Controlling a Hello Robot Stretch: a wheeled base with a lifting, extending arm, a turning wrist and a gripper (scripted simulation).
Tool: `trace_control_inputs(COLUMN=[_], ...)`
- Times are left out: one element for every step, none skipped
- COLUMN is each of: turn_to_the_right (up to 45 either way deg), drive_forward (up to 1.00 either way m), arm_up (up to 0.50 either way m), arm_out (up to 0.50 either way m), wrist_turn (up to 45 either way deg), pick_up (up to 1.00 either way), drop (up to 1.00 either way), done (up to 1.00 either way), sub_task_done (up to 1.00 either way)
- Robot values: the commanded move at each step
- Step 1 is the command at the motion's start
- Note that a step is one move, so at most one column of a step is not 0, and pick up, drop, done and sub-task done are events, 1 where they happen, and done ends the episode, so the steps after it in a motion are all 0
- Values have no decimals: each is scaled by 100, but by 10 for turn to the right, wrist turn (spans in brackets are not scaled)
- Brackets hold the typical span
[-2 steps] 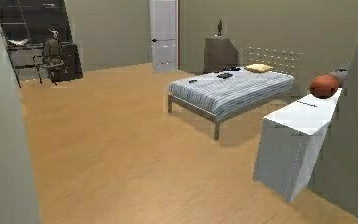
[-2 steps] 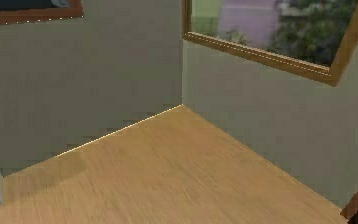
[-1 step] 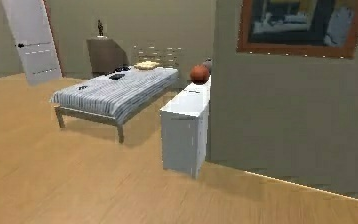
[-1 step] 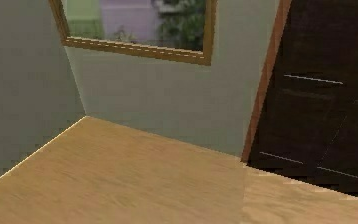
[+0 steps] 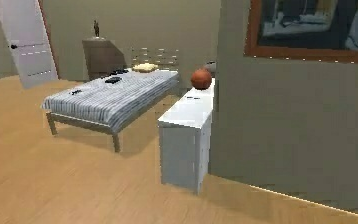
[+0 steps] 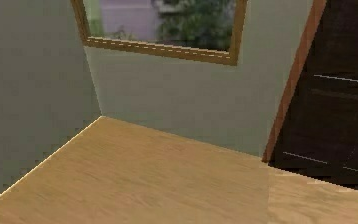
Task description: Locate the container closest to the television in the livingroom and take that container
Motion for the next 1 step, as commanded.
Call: trace_control_inputs(turn_to_the_right=[450], drive_forward=[0], arm_up=[0], arm_out=[0], wrist_turn=[0], pick_up=[0], drop=[0], done=[0], sub_task_done=[0])
